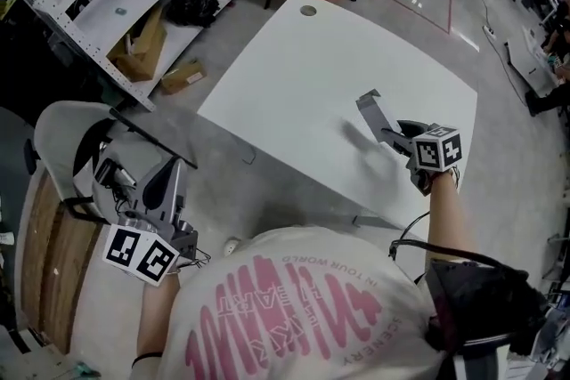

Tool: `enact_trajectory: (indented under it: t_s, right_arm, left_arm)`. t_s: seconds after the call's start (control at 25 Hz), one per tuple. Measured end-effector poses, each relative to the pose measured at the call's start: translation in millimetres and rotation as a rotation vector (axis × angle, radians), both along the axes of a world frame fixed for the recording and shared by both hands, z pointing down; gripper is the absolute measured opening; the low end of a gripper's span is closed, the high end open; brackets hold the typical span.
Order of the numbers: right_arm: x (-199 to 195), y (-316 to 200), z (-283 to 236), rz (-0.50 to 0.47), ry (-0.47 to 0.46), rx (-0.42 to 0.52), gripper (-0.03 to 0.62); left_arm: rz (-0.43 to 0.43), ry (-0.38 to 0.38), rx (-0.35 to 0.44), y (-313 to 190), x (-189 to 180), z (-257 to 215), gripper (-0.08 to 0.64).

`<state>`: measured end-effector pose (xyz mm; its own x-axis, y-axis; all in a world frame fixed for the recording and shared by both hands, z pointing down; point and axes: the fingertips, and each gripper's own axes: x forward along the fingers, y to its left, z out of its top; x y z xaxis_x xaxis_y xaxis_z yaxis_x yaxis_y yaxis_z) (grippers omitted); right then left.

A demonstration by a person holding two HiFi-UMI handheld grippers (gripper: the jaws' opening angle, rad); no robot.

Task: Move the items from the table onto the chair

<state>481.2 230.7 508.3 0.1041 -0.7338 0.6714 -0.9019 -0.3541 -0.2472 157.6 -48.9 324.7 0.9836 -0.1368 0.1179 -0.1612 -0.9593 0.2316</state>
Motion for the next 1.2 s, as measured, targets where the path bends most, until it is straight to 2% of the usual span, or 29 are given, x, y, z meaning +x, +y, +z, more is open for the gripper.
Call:
enact_trajectory:
  t_s: [0.2,0.28,0.36,0.48,0.64,0.76,1.0,1.2]
  right_arm:
    - [-24.0,-42.6,-20.4,0.198,-0.19,0.251,0.19]
    - [-43.9,-68.3,-30.7,0.231,-0.276,0.351,0.19]
    - [-66.6,-97.5,-43.5,0.22,-0.34,0.435,0.19]
    - [-106.1,-146.3,-64.9,0.151,-0.401,0.52,0.19]
    - [-158.5,-214.9,-86.3,0.022,-0.457,0.568,0.19]
    - [-197.2,-259.0,-92.7,-0.073,-0.499,0.56,0.19]
    - [-265.7,-319.2,-115.0,-0.293,-0.49,0.572,0.192]
    - [-335.6,-378.4,-122.6,-0.448,-0.48,0.552,0.192]
  left_arm:
    - [-0.027,0.011,-0.027,-25.0,-27.3,-2.9,0.009]
    - [-0.049,0.019,-0.037,-36.6,-39.9,-4.7,0.009]
    - [-0.074,0.029,-0.043,-47.8,-52.9,-7.6,0.009]
    - [-0.102,0.042,-0.044,-65.1,-73.7,-13.9,0.009]
    - [-0.15,0.055,-0.055,-89.3,-106.0,-16.2,0.009]
    - [-0.2,0.065,-0.066,-105.3,-131.6,-14.2,0.009]
    - [-0.299,0.058,-0.067,-123.4,-184.7,-11.9,0.009]
    - [-0.395,0.046,-0.079,-151.1,-248.4,-2.7,0.009]
